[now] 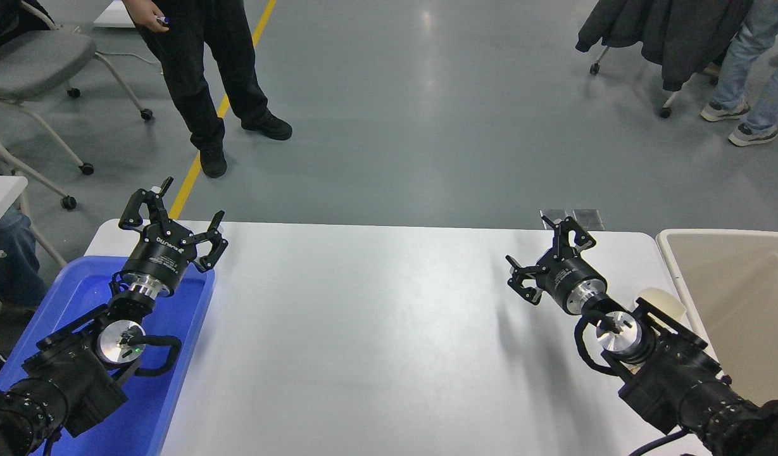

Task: Dispose of the paper cup in the dustbin

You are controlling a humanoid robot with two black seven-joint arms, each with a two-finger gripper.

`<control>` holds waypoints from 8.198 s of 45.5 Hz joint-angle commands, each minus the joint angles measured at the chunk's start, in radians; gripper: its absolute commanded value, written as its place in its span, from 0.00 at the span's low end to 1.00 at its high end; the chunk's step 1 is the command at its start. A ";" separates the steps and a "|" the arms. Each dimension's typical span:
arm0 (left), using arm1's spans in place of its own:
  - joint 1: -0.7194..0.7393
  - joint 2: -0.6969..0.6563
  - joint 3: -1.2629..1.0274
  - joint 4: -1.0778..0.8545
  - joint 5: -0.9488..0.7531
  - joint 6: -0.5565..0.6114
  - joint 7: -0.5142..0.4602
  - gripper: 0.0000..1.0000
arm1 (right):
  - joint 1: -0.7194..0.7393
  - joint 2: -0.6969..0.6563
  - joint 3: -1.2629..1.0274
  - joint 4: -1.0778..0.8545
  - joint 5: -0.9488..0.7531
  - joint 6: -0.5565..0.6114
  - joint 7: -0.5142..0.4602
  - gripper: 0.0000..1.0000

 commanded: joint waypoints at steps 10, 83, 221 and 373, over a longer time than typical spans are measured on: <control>0.000 0.000 0.000 0.000 0.000 0.000 0.000 1.00 | 0.001 0.000 -0.003 0.003 0.001 0.004 0.000 1.00; 0.000 0.001 0.000 0.000 0.000 0.001 0.000 1.00 | 0.068 -0.687 -0.336 0.477 -0.508 -0.028 0.011 1.00; 0.000 0.001 0.000 0.000 0.000 0.001 0.000 1.00 | 0.102 -0.537 -0.983 0.083 -1.215 -0.381 0.339 0.45; 0.000 0.001 0.001 0.000 0.000 0.001 0.000 1.00 | 0.328 -0.817 -0.925 0.003 0.618 -0.188 -0.265 0.00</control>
